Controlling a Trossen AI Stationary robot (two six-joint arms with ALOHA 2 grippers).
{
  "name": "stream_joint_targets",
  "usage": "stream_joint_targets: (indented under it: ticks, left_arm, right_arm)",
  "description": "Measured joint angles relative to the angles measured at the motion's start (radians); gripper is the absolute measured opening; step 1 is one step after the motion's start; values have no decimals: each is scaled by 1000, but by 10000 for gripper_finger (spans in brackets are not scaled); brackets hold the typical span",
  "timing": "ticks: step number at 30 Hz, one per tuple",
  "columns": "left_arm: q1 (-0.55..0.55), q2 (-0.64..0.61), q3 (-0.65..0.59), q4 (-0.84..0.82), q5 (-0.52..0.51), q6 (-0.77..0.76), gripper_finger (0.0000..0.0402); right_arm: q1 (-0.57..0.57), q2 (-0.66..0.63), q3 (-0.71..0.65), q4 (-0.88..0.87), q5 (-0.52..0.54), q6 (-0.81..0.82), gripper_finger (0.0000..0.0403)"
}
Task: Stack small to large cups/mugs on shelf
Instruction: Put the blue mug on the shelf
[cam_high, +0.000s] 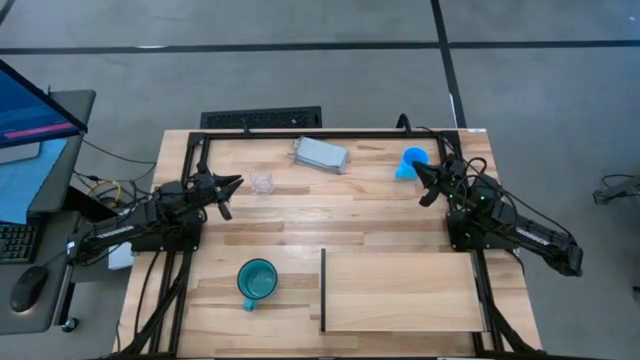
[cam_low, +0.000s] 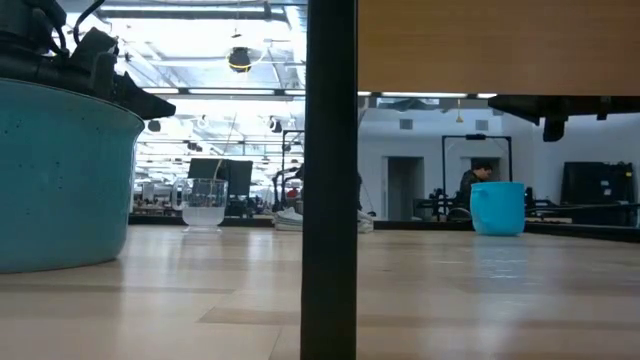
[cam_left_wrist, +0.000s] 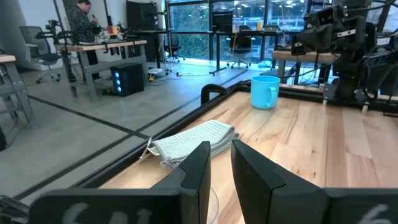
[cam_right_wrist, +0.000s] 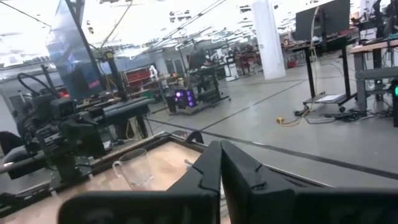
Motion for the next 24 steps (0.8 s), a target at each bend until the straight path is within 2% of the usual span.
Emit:
stream_joint_targets:
  ticks: [9, 14, 24]
  left_arm:
    - [0, 0, 0, 0, 0, 0, 57]
    - [0, 0, 0, 0, 0, 0, 57]
    - [0, 0, 0, 0, 0, 0, 57]
  right_arm:
    - [0, 0, 0, 58, 14, 3, 122]
    - [-1, 0, 0, 80, 34, 81, 165]
    - [3, 0, 0, 44, 28, 113, 198]
